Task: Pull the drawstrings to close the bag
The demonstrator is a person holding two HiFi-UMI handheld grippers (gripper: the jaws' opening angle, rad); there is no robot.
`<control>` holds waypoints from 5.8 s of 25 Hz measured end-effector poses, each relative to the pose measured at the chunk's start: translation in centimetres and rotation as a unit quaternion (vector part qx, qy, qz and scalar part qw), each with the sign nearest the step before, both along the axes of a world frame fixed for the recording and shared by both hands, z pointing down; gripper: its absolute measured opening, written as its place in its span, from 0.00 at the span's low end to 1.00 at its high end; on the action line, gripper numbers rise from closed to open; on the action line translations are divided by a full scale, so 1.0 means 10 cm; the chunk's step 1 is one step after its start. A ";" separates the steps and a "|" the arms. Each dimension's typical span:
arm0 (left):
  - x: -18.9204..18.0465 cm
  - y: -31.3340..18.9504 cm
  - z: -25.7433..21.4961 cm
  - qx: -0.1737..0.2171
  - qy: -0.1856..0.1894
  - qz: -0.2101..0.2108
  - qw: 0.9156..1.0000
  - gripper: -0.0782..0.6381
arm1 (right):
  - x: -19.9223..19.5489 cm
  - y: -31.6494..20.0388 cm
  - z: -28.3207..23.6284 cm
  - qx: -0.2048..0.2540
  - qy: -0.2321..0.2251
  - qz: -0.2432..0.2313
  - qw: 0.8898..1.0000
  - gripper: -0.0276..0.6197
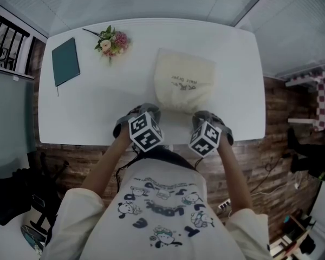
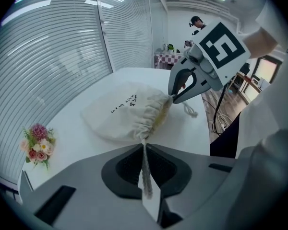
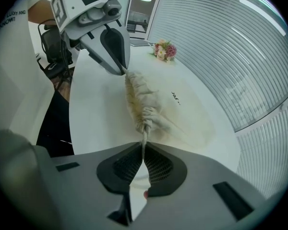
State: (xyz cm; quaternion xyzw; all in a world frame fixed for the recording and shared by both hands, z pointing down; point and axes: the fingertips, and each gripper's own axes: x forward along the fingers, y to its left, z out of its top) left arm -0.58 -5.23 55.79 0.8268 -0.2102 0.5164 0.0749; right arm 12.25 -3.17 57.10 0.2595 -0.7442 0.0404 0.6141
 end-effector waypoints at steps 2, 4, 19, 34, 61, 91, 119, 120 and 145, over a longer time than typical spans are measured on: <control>-0.01 -0.02 -0.04 0.004 0.014 -0.022 1.000 0.18 | 0.04 -0.02 -0.04 0.022 0.009 0.012 1.000 0.08; -0.04 -0.05 -0.08 0.011 0.024 -0.045 0.999 0.18 | 0.07 -0.04 -0.11 0.045 0.013 0.030 0.998 0.08; -0.15 -0.17 -0.19 -0.023 0.157 -0.324 0.933 0.17 | 0.13 -0.27 -0.68 0.207 -0.154 0.337 0.906 0.08; -0.28 -0.11 -0.09 -0.063 0.192 -0.390 0.898 0.17 | 0.37 -0.16 -0.51 0.132 -0.367 0.570 0.724 0.08; -0.65 -0.18 0.03 -0.103 0.245 -0.476 0.838 0.17 | 0.58 -0.07 -0.40 0.106 -0.389 0.555 0.727 0.07; 0.12 -0.08 0.05 0.011 0.044 -0.105 0.993 0.40 | -0.20 -0.18 -0.32 0.078 -0.174 0.227 0.955 0.13; -0.29 -0.10 0.11 -0.020 0.070 -0.291 0.954 0.17 | 0.28 -0.08 -0.28 0.116 -0.143 0.351 0.918 0.07; -0.32 -0.09 0.13 -0.030 0.075 -0.301 0.950 0.17 | 0.32 -0.08 -0.29 0.115 -0.147 0.359 0.915 0.07; -0.03 -0.12 -1.06 0.074 0.236 -0.231 0.941 0.38 | 0.27 -0.15 -1.49 0.239 -0.322 0.358 0.843 0.20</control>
